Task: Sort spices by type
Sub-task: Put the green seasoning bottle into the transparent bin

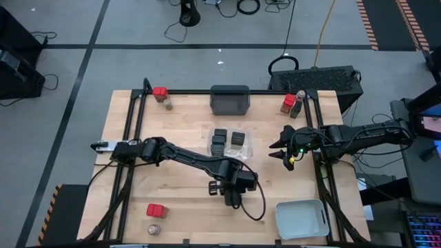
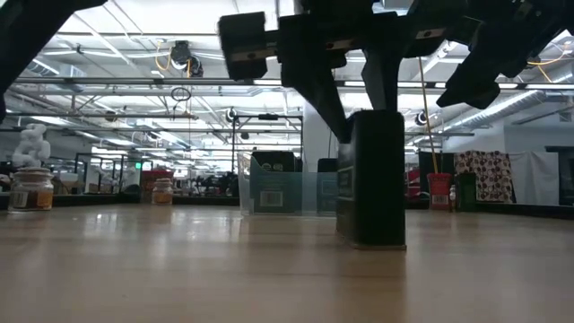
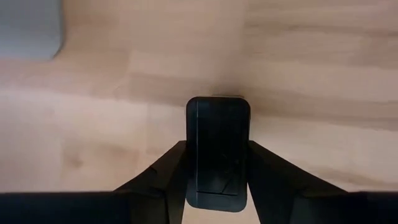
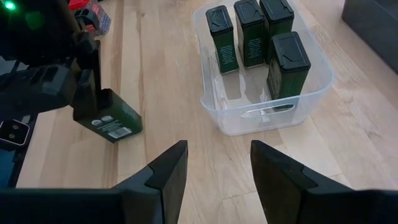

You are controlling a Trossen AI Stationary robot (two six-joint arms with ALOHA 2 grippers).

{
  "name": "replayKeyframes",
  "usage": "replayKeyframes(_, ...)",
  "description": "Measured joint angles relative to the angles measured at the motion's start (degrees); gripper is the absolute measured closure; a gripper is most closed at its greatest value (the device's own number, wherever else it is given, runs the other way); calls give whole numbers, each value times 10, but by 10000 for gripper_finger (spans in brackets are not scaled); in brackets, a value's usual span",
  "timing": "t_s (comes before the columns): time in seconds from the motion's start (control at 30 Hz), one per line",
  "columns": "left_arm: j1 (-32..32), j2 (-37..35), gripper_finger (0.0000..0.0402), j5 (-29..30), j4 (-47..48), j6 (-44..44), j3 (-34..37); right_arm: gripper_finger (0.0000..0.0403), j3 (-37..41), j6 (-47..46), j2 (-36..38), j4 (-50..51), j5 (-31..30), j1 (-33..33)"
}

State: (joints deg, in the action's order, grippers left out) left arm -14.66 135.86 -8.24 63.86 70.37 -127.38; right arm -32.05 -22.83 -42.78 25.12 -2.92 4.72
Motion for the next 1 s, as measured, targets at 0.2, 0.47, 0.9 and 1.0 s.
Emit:
replayKeyframes(0.2,5,0,255,27,36,-45,-46,245,0,9,0,0,0,0)
replayKeyframes(0.47,51,-40,255,25,82,-175,-76,245,0,20,0,0,0,0)
replayKeyframes(0.9,160,-111,255,21,76,-351,-76,245,0,52,0,1,0,0)
replayKeyframes(1.0,179,-108,255,21,100,-395,-75,245,0,60,0,1,0,0)
